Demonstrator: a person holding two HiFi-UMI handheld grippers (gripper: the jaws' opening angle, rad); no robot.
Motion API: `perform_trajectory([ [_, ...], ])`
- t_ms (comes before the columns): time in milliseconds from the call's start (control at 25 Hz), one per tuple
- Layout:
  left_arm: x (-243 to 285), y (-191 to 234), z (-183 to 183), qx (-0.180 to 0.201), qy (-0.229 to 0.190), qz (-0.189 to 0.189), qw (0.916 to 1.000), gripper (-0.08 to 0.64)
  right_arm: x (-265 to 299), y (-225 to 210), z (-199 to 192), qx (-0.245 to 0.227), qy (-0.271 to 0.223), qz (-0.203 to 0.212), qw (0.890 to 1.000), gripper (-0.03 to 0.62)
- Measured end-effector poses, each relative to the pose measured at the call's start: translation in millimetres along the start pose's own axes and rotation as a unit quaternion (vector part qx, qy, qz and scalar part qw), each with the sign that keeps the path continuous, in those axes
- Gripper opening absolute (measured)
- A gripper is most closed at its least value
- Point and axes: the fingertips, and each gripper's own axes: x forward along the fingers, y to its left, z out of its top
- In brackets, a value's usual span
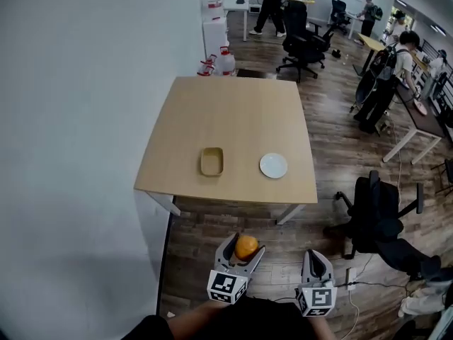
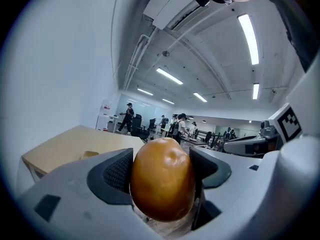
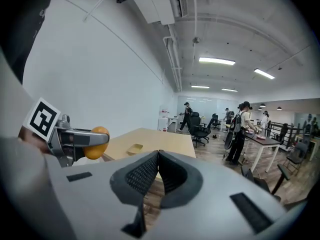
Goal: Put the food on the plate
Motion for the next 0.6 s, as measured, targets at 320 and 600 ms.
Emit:
perform_trajectory([
  [320,34.9,43.2,6.0,-0.009,0.004,-0.026,0.9996,0.331,47.1,13.3,14.2,0.008,-0.002,-0.009,1.0,0.06],
  [600,77.0,67.9,0.3,-0.02,0.015,-0.017,0.9995,0.33,98.8,14.7,25.5,0.022,-0.024,0.01,0.999,0.06],
])
